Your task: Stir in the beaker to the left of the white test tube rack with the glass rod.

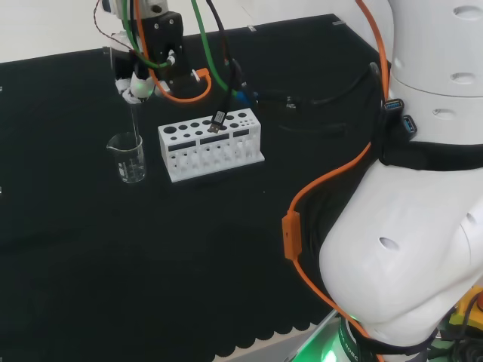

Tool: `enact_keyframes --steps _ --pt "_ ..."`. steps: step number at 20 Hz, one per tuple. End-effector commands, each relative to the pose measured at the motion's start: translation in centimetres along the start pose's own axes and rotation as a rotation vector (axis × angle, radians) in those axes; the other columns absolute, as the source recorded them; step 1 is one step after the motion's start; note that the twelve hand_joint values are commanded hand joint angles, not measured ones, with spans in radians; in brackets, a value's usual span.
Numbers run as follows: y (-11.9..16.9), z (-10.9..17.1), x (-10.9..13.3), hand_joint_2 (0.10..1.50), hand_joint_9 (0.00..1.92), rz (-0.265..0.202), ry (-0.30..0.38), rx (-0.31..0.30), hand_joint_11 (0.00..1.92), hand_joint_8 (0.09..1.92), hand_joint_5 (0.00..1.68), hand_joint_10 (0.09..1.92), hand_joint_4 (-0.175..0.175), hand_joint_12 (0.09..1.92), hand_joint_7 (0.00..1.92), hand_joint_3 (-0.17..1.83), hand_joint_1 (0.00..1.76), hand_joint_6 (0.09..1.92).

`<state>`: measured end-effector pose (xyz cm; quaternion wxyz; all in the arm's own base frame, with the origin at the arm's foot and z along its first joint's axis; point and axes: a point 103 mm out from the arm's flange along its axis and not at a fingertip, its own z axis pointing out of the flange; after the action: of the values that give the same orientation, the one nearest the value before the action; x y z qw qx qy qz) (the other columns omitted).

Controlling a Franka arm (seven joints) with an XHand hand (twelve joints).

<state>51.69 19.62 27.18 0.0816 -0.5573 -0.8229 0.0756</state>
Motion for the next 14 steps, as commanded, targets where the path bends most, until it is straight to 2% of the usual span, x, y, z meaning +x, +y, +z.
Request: enact_keyframes --steps 1,7,14 --pt "0.57 0.16 2.23 0.66 1.80 -0.014 -0.009 0.019 1.62 0.88 1.12 0.38 -0.175 0.66 1.31 0.72 1.32 0.72" --pt "1.34 0.22 3.19 0.66 1.80 -0.034 -0.013 0.023 1.62 0.88 1.12 0.38 -0.175 0.67 1.31 0.72 1.32 0.72" --pt "1.37 0.10 2.80 0.66 1.80 -0.049 -0.001 0.007 1.62 0.88 1.12 0.37 -0.175 0.67 1.31 0.72 1.32 0.72"
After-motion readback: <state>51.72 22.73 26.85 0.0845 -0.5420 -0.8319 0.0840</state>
